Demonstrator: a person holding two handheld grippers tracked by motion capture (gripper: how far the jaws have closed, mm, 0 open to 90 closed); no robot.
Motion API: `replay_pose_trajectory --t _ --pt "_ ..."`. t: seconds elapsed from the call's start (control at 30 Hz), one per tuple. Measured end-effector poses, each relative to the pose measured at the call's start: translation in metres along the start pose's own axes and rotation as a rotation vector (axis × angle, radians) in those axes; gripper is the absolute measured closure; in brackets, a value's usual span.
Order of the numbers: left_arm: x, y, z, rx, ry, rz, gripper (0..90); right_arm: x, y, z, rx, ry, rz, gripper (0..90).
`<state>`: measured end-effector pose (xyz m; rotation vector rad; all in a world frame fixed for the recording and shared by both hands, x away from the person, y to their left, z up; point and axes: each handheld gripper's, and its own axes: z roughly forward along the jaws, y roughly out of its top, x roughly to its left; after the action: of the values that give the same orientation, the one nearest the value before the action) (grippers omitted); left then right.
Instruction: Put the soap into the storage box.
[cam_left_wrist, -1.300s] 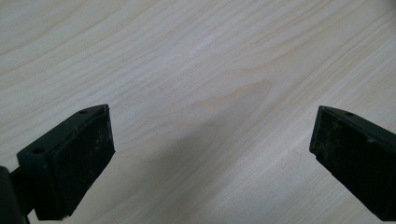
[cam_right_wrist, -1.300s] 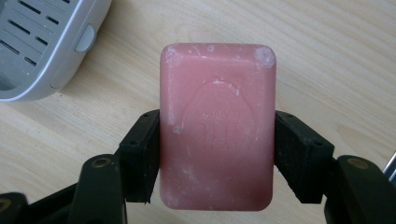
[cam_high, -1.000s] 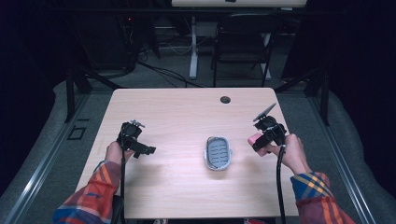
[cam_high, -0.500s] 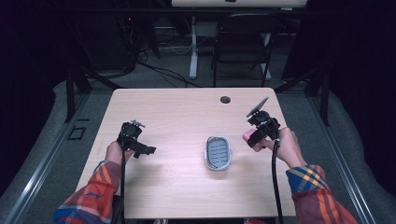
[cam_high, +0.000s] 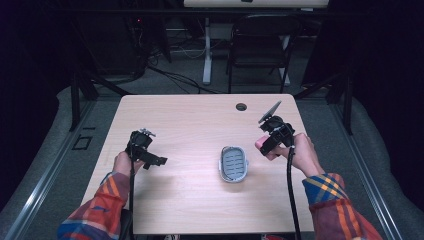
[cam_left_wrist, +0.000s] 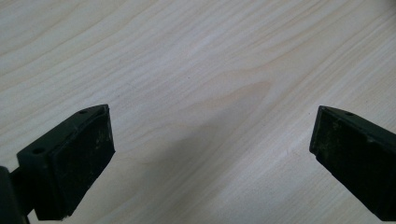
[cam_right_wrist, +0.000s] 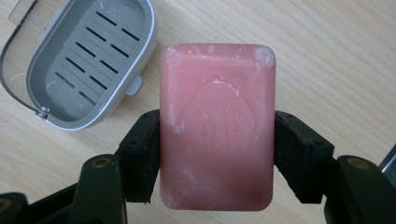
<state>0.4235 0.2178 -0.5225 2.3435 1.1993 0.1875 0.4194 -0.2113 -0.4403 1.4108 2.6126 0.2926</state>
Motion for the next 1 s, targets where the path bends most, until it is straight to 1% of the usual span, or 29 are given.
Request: replay_pose_trajectory --t 0.07,0.13,0.23,0.27,0.37,0.43,0.53,0.57,0.6,0.67,0.7,0.73,0.77,0.83,0.9,0.93,1.0 --pt "0.000 0.000 0.000 0.000 0.000 0.001 0.0 0.002 0.002 -0.001 0.003 -0.003 -0.009 37.2" --pt "0.000 0.000 0.000 -0.001 0.000 0.000 0.0 0.004 0.002 0.000 -0.011 0.003 -0.001 37.3" --pt "0.000 0.000 0.000 -0.001 0.000 -0.001 0.0 0.005 0.005 -0.001 0.017 -0.001 -0.021 37.2" --pt "0.000 0.000 0.000 0.000 0.000 -0.001 0.0 0.006 0.005 0.000 0.010 -0.001 -0.020 37.3" --pt "0.000 0.000 0.001 0.004 0.001 0.002 0.0 0.008 0.007 -0.001 0.010 0.000 -0.024 37.3" --pt "0.000 0.001 0.001 0.003 0.002 0.004 0.0 0.009 0.009 -0.001 0.008 0.008 -0.027 37.3" --pt "-0.001 0.000 0.000 0.000 0.003 0.003 0.0 0.013 0.010 -0.001 0.012 0.002 -0.036 37.3" --pt "-0.001 0.000 0.000 0.000 0.004 0.002 0.0 0.013 0.011 -0.001 0.008 0.009 -0.042 37.3" --pt "-0.001 0.001 0.000 0.002 0.004 0.003 0.0 0.015 0.012 -0.001 0.005 0.008 -0.033 37.2" --pt "-0.002 0.001 0.001 0.005 0.001 0.007 0.0 0.017 0.013 -0.001 0.005 0.007 -0.043 37.3" --pt "-0.002 0.001 0.002 0.005 -0.001 0.008 0.0 0.019 0.013 0.000 0.000 0.012 -0.038 37.2" --pt "-0.002 0.001 0.002 0.007 0.000 0.008 0.0 0.019 0.014 -0.001 0.008 0.009 -0.047 37.3" --pt "-0.001 0.001 0.002 0.008 0.000 0.007 0.0 0.020 0.015 0.000 0.004 0.011 -0.050 37.2" --pt "-0.001 0.001 0.002 0.007 -0.001 0.002 0.0 0.021 0.017 0.000 0.020 0.017 -0.062 37.3" --pt "-0.001 0.001 0.002 0.006 0.000 0.003 0.0 0.022 0.018 0.001 0.015 0.015 -0.060 37.3" --pt "-0.001 0.001 0.002 0.007 -0.001 0.004 0.0 0.023 0.019 0.001 0.014 0.024 -0.061 37.3" --pt "-0.001 0.001 0.002 0.009 -0.001 0.006 0.0 0.024 0.019 0.001 0.017 0.024 -0.065 37.2"
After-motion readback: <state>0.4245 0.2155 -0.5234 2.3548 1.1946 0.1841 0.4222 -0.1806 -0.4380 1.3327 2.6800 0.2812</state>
